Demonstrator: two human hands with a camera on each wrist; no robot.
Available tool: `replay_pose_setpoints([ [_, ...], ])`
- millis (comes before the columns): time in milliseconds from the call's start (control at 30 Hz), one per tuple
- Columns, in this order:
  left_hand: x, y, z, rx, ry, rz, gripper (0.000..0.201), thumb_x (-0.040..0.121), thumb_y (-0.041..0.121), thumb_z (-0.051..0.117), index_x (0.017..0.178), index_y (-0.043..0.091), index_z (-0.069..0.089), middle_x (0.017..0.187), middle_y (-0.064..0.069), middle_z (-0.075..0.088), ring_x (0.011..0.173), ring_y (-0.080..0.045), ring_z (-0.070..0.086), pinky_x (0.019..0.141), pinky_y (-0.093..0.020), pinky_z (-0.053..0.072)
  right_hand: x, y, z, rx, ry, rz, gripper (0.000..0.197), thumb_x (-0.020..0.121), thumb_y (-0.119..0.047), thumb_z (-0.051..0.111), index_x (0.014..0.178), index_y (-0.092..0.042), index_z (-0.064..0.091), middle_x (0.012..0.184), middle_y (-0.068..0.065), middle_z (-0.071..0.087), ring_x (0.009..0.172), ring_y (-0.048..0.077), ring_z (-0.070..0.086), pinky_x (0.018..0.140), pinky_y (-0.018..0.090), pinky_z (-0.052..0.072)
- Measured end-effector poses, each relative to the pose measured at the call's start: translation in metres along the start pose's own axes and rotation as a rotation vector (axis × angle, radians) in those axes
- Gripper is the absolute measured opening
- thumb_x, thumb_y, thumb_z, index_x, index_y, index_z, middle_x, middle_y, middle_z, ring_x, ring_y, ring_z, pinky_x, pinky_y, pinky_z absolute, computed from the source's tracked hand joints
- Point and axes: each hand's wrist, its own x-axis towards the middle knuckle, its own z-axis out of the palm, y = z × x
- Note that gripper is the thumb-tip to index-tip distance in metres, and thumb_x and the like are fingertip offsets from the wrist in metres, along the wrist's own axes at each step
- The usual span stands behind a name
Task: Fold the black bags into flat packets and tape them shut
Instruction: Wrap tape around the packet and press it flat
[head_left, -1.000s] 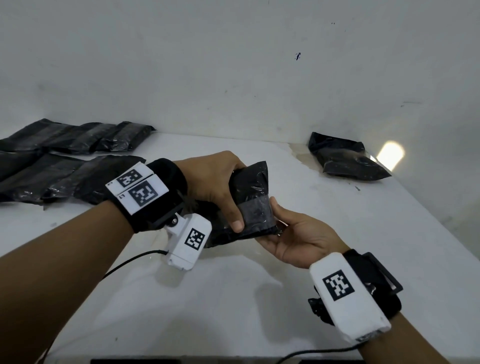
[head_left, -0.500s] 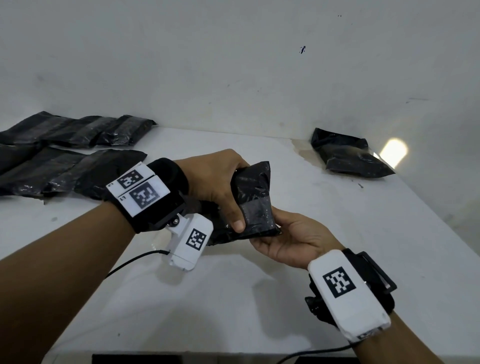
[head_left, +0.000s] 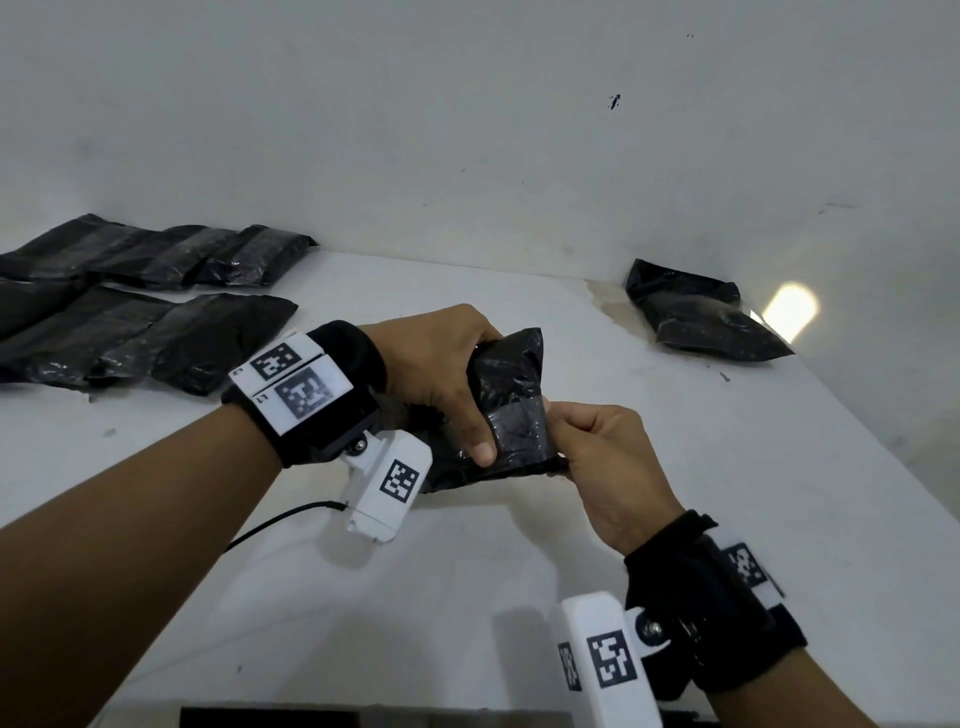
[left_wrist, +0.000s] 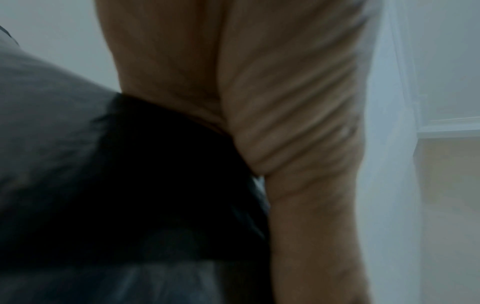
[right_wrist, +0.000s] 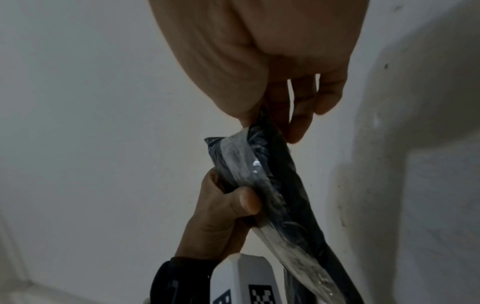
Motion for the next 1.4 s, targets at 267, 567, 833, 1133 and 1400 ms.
replay_pose_setpoints([
  [267,-0.003,0.0,-0.005,-0.019,-0.024,-0.004,0.051,0.049,0.008,0.096,0.09,0.0,0.068,0.086,-0.018,0.073,0.081,-0.037,0.071,0.075,-0.055,0.059,-0.008,-0.01,0.003,-0.002,-0.135,0.066,0.065,0.095,-0.059,0.041,0.1,-0.004,0.076,0.097,0.011,0.076,0.098,0.023,0.072,0.088,0.038,0.057],
  [567,-0.007,0.002,-0.01,0.042,-0.024,-0.005,0.053,0.049,0.011,0.096,0.093,0.003,0.068,0.085,-0.015,0.074,0.08,-0.035,0.072,0.073,-0.053,0.059,-0.011,-0.004,0.013,0.189,-0.219,0.034,0.043,0.081,-0.032,0.069,0.105,0.004,0.072,0.101,0.025,0.072,0.098,0.034,0.071,0.084,0.043,0.059],
  [833,-0.011,-0.014,-0.02,0.147,0.259,-0.019,0.096,0.043,0.059,0.09,0.126,0.027,0.056,0.103,0.009,0.068,0.095,-0.006,0.066,0.079,-0.026,0.055,-0.005,-0.009,0.016,0.317,-0.111,0.135,0.027,0.093,-0.02,0.063,0.102,0.005,0.07,0.097,0.021,0.074,0.09,0.031,0.073,0.079,0.04,0.061],
  [1133,-0.057,-0.073,-0.029,-0.457,0.777,-0.244,0.039,0.093,0.04,0.062,0.107,0.003,0.064,0.102,-0.015,0.07,0.093,-0.027,0.067,0.081,-0.04,0.055,0.015,-0.013,0.004,0.701,0.118,0.256,0.03,0.095,-0.022,0.059,0.116,-0.001,0.064,0.118,0.021,0.069,0.105,0.032,0.069,0.072,0.038,0.062],
  [1400,-0.05,-0.067,-0.008,-1.335,0.416,-0.455,0.078,0.073,0.059,0.073,0.113,-0.007,0.06,0.112,-0.025,0.069,0.102,-0.038,0.069,0.089,-0.047,0.055,0.019,-0.016,0.017,0.824,0.115,0.21,0.035,0.095,-0.022,0.059,0.122,0.0,0.06,0.119,0.019,0.069,0.104,0.03,0.07,0.075,0.039,0.062],
])
